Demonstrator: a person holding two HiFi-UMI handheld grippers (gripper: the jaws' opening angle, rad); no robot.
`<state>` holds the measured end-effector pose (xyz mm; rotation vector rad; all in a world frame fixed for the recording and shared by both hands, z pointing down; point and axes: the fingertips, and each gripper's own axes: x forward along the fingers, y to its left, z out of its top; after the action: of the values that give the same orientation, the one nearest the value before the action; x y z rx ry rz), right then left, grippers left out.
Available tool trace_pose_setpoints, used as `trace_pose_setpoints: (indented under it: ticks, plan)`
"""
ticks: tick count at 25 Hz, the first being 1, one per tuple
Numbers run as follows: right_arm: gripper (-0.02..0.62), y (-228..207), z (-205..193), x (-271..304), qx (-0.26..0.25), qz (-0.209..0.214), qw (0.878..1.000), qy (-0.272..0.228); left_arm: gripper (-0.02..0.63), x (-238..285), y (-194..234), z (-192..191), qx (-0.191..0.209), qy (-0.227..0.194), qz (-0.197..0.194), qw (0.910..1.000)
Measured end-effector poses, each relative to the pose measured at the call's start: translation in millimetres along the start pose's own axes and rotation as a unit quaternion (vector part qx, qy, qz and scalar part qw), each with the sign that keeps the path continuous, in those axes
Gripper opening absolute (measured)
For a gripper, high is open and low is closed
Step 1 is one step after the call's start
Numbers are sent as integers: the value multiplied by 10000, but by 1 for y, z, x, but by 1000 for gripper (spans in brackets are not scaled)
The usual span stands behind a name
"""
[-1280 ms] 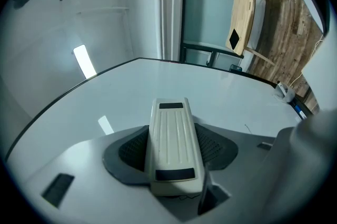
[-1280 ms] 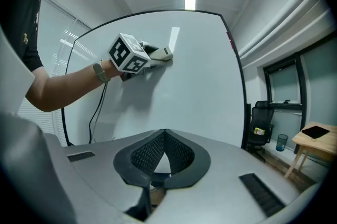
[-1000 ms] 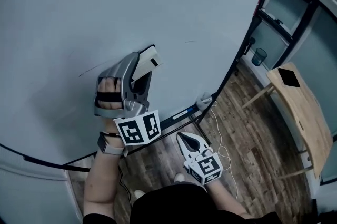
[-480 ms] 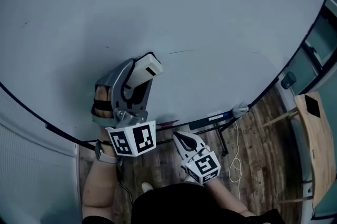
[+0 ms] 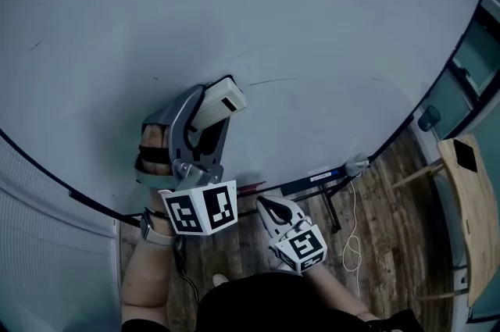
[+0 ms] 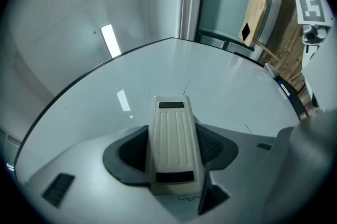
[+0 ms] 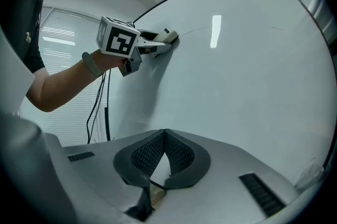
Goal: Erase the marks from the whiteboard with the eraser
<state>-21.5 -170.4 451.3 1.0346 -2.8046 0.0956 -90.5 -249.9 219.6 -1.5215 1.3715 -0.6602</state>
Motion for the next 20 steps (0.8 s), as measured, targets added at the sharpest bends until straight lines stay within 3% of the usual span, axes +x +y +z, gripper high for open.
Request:
trace_pose_setpoints:
  ticks: [8,12,15,20]
  plan:
    - [26,-67,-10,-50,115,-536,9985,-15,261,22,-13,26,408,482,-250,9977]
    - [26,-96,-14,-66,114,-626,9980,21,264,32,-24,50,-124,-19,-542,9984]
    - [26,-105,-12,-75,59,-627,9980,-24,264,45,-39,65,179,16,-537,9984]
    - [26,-128,-20,-100,90,-773,9970,-38,264,73,-70,104,41,-333,-498,9982]
